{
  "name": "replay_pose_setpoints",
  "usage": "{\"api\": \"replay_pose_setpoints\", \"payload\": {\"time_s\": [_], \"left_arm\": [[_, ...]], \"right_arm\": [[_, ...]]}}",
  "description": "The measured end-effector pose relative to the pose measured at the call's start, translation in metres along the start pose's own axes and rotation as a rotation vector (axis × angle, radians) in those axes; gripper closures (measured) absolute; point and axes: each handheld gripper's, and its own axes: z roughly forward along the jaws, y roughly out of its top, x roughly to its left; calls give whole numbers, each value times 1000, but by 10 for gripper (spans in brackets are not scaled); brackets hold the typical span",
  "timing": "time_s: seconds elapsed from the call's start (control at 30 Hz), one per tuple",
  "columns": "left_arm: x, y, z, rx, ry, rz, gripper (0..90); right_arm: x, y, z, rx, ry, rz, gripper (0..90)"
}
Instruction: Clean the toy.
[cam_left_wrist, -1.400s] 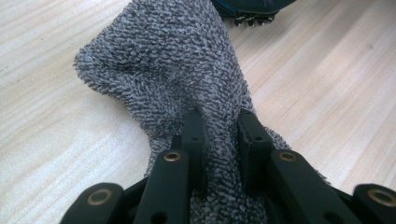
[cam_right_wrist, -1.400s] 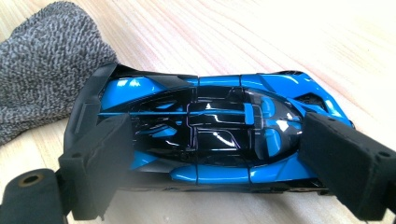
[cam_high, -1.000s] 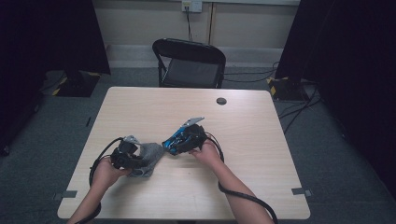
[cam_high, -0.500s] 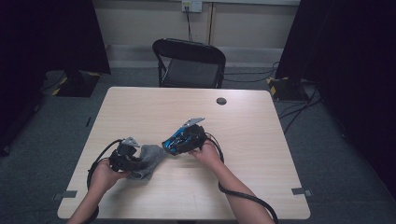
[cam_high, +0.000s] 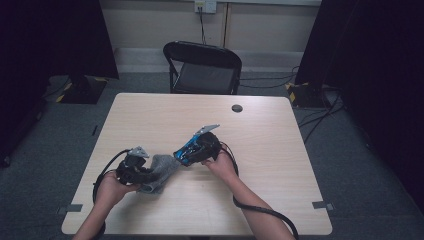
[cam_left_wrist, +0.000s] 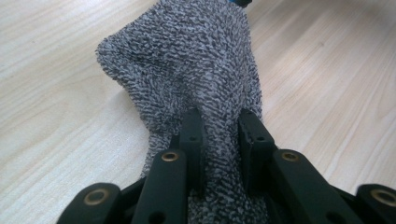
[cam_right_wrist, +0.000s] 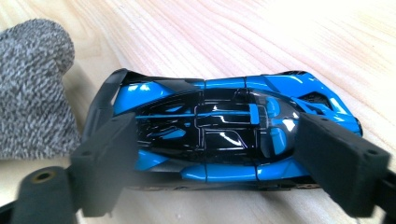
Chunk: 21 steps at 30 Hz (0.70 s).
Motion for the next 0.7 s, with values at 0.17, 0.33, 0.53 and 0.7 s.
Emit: {"api": "replay_pose_setpoints", "payload": {"time_s": [0.17, 0.33, 0.53, 0.7], "left_arm": [[-3, 4, -7, -25, 0, 7, 746], [-11, 11, -14, -45, -6, 34, 745], [-26, 26, -10, -45, -26, 75, 745], [-42, 40, 2, -43, -53, 115, 743]], "right_arm": [[-4, -1, -7, 13, -5, -49, 162], [-16, -3, -20, 3, 38, -25, 160], [-31, -8, -37, 5, 64, -29, 151], [-41, -13, -49, 9, 76, -20, 199]]}}
